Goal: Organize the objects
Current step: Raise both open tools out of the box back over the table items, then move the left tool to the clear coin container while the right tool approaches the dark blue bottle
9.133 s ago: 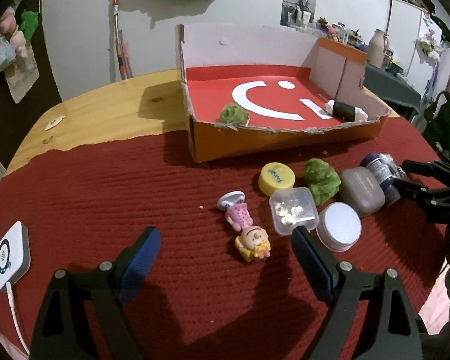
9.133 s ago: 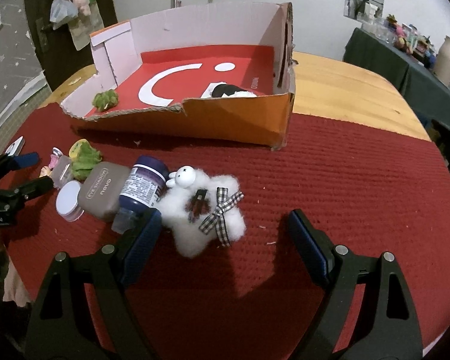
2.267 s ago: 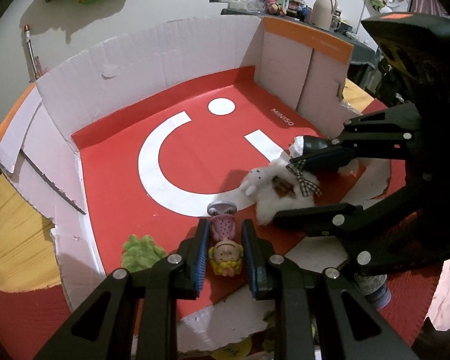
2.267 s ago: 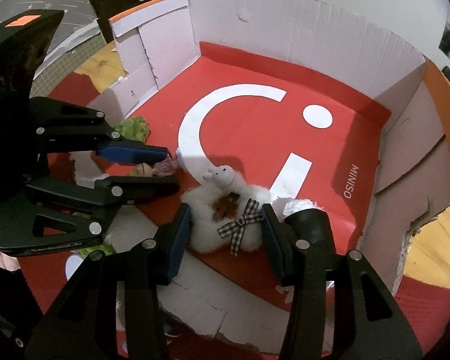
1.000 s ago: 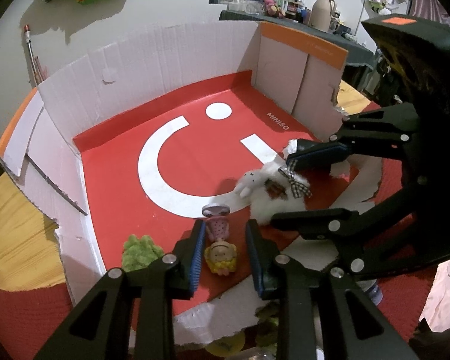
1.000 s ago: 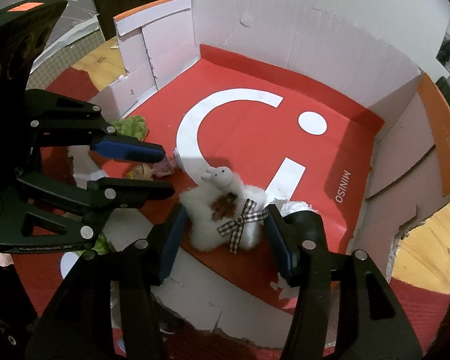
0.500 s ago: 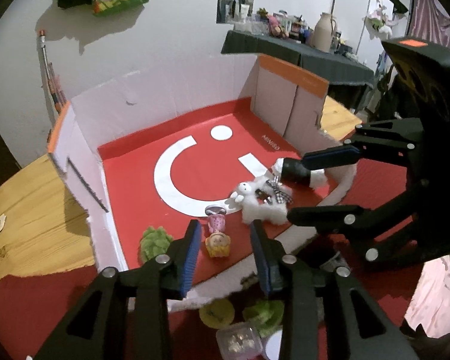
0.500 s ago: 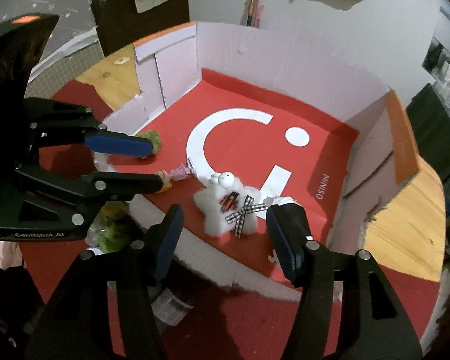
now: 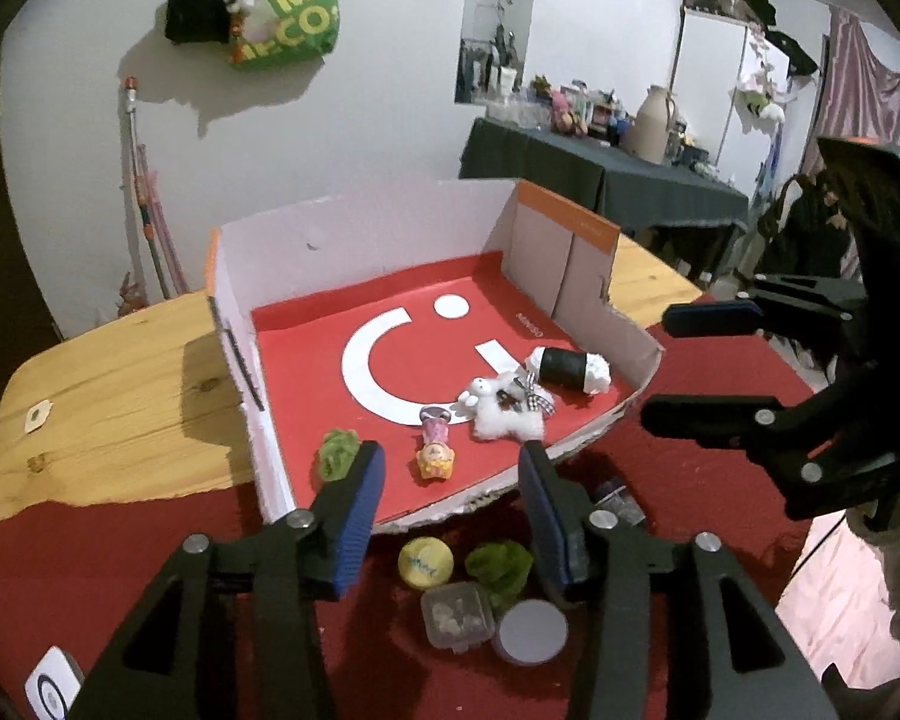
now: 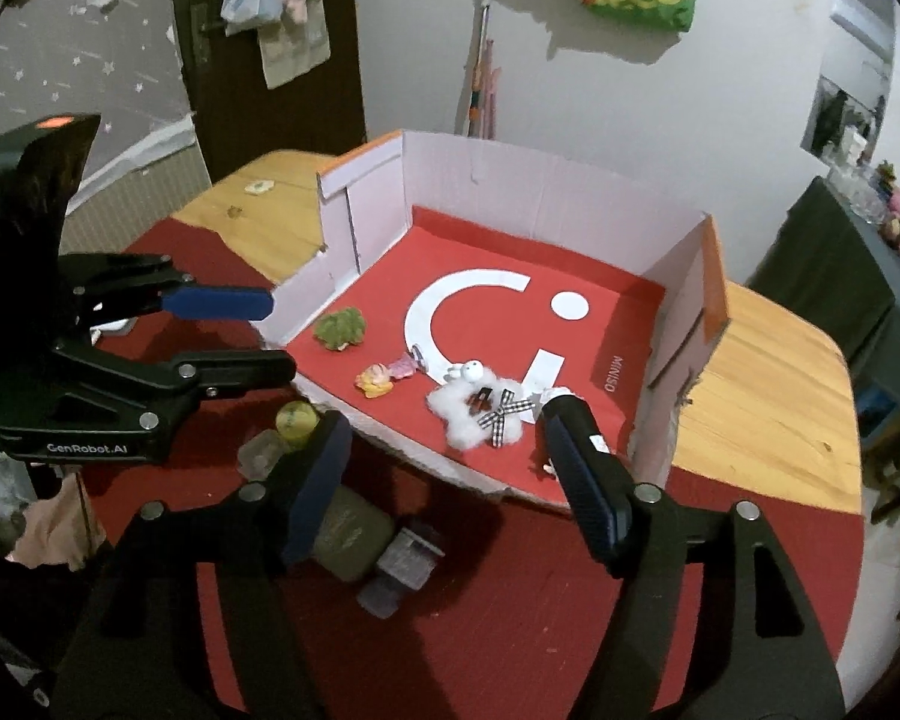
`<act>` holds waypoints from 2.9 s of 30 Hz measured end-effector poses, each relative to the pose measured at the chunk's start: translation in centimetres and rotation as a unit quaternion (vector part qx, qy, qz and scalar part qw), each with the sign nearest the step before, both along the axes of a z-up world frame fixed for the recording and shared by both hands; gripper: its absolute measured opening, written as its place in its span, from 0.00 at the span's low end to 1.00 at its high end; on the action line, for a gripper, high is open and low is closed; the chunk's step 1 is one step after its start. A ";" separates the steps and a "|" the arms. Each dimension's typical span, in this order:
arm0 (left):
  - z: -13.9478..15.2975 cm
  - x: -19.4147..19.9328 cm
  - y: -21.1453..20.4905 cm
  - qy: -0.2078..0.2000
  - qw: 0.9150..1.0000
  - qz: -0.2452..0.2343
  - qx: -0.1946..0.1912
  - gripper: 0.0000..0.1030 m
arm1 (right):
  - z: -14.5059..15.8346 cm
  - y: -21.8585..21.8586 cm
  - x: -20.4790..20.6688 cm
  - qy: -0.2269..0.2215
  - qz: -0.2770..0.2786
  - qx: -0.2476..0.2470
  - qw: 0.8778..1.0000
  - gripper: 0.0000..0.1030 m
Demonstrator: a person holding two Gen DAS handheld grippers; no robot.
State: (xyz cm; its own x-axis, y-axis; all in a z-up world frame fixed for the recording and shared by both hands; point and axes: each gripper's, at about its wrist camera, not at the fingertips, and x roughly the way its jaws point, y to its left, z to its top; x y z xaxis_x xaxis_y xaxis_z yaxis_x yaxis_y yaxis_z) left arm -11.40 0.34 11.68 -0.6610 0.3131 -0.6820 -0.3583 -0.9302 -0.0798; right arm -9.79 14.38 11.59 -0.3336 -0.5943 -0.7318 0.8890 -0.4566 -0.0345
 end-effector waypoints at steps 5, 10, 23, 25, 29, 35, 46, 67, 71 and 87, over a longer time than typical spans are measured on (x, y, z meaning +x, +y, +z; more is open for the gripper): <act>0.8 1.9 -0.6 0.026 1.000 0.017 0.004 0.58 | 0.9 1.4 1.4 0.003 -0.011 -0.024 1.000 0.72; 1.0 3.5 -1.0 0.049 0.998 0.039 -0.002 0.62 | 1.1 2.5 3.2 0.029 -0.027 -0.032 0.999 0.76; -0.5 6.2 -1.4 0.076 0.994 0.082 0.011 0.82 | -1.8 5.1 5.0 0.028 -0.079 -0.068 0.994 0.80; -0.9 6.5 -1.4 0.074 0.993 0.086 0.014 0.83 | -2.4 5.4 5.1 0.025 -0.085 -0.073 0.993 0.80; -2.0 7.2 -1.1 0.076 0.992 0.095 0.013 0.84 | -3.4 5.8 5.0 0.010 -0.100 -0.085 0.991 0.80; -4.3 7.7 -1.1 0.060 0.991 0.114 0.027 0.86 | -5.6 6.1 5.1 0.012 -0.128 -0.084 0.988 0.80; -8.1 6.4 -1.0 0.011 0.991 0.130 0.017 0.86 | -9.2 5.6 4.3 -0.019 -0.143 -0.052 0.988 0.80; -9.5 3.8 -2.0 -0.038 0.991 0.129 0.008 0.87 | -11.0 4.5 3.6 0.001 -0.144 0.003 0.990 0.80; -9.4 3.6 -2.5 -0.036 0.990 0.135 -0.005 0.87 | -10.8 5.2 2.7 -0.009 -0.158 -0.006 0.987 0.80; -9.6 3.0 -2.1 -0.043 0.994 0.101 -0.018 0.82 | -10.1 4.5 1.8 -0.018 -0.124 -0.001 0.992 0.80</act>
